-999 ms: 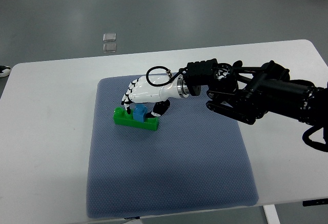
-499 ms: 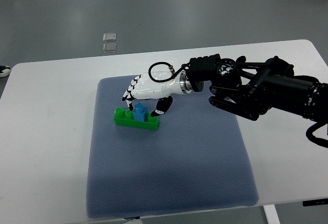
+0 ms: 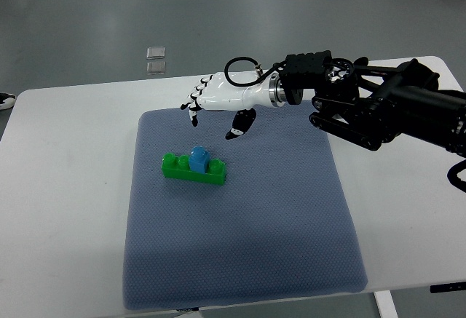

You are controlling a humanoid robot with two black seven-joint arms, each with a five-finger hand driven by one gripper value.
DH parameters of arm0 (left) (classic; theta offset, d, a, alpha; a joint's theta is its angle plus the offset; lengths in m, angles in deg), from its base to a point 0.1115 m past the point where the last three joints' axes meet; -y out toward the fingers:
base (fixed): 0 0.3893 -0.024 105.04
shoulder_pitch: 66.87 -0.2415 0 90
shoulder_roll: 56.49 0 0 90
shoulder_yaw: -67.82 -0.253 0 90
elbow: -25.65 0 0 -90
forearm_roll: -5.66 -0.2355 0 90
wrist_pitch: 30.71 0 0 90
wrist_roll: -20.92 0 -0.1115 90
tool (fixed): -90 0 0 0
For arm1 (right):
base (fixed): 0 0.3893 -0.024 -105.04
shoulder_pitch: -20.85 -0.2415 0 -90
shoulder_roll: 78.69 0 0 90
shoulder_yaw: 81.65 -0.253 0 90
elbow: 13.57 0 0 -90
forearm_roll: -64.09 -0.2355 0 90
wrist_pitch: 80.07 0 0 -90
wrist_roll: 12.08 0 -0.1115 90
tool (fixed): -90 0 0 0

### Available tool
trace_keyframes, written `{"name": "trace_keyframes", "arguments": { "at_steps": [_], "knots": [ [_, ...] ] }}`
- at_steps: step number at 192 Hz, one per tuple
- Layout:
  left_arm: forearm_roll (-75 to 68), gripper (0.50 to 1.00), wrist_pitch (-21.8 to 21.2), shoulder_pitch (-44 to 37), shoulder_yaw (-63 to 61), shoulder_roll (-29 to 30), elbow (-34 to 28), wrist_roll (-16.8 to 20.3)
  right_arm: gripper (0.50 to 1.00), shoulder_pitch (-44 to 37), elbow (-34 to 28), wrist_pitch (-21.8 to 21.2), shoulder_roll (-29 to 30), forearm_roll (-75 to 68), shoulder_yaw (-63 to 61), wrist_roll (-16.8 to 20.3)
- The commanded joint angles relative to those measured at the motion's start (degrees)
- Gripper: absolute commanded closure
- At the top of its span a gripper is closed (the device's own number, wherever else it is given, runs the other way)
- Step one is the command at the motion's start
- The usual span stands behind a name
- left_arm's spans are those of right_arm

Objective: Stack blue block on green block with right hand

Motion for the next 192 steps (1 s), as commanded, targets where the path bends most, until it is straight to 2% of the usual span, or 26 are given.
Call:
{"name": "trace_keyframes", "arguments": {
  "at_steps": [1, 34, 85, 106, 144, 192],
  "knots": [
    [-0.01, 0.500, 0.00, 0.00, -0.02, 0.00, 0.00, 0.00, 0.587, 0.15, 0.47, 0.16, -1.73, -2.64, -0.63, 0.33],
    [-0.01, 0.500, 0.00, 0.00, 0.06, 0.00, 0.00, 0.00, 0.587, 0.50, 2.23, -0.37, -4.02, -15.66, -2.65, 0.33],
    [-0.01, 0.500, 0.00, 0.00, 0.06, 0.00, 0.00, 0.00, 0.587, 2.61, 5.83, -0.46, -5.25, -47.82, -4.94, 0.51],
    [-0.01, 0.500, 0.00, 0.00, 0.06, 0.00, 0.00, 0.00, 0.587, 4.19, 9.17, -0.63, -5.16, -60.48, -5.03, 0.51],
    [0.08, 0.500, 0.00, -0.09, 0.06, 0.00, 0.00, 0.00, 0.587, 9.46, 13.83, -4.50, -4.81, -78.15, -9.77, 0.60],
    [-0.01, 0.500, 0.00, -0.44, 0.06, 0.00, 0.00, 0.00, 0.587, 17.11, 14.79, -5.64, -2.26, -90.10, -19.09, 5.52]
  ]
}}
